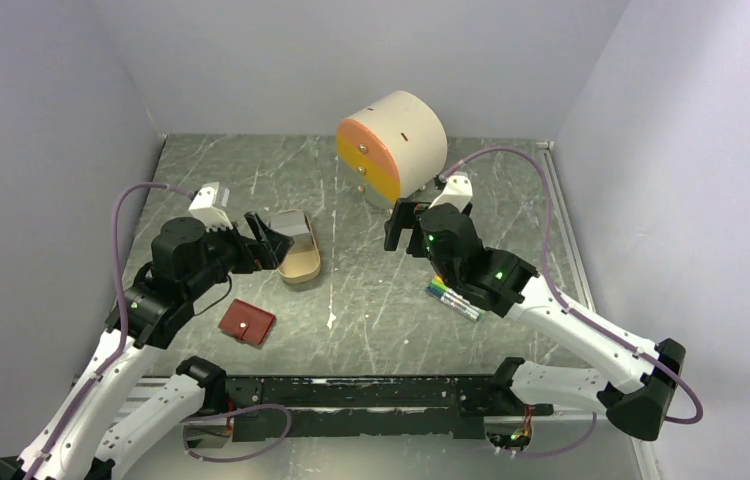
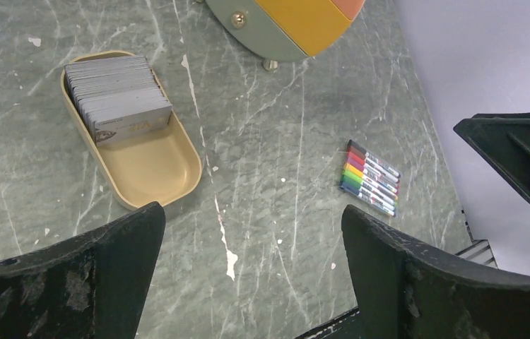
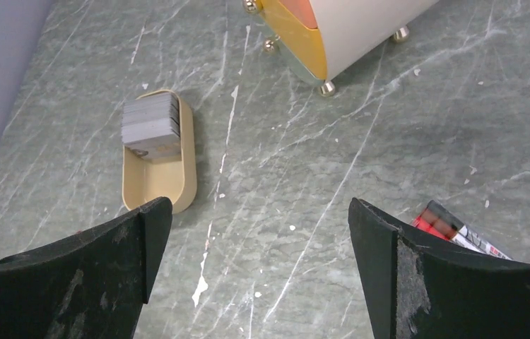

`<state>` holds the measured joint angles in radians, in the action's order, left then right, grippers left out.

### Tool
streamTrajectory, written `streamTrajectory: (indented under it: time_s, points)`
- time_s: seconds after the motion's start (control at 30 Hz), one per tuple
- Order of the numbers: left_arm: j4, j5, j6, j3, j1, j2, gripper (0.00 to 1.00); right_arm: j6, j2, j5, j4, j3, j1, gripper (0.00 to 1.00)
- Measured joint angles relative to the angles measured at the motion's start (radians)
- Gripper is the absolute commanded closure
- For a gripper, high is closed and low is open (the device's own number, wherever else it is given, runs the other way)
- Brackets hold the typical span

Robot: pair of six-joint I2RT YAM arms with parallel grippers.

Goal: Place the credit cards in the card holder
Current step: Pick up the card holder from the center of the board.

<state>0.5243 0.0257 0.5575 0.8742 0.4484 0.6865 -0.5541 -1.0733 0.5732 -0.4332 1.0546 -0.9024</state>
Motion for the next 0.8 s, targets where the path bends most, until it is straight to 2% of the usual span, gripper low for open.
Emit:
streamTrajectory:
  time_s: [0.57,0.8]
  points:
    - [-0.001,-0.016,0.0,-0.002,0.0,-0.008,0.0,0.012,-0.008,-0.029,0.042,0.013,0.0,0.0]
    - [-0.016,-0.051,-0.001,-0.078,0.0,-0.09,0.01,0.017,-0.123,-0.081,0.101,0.014,0.0,0.0]
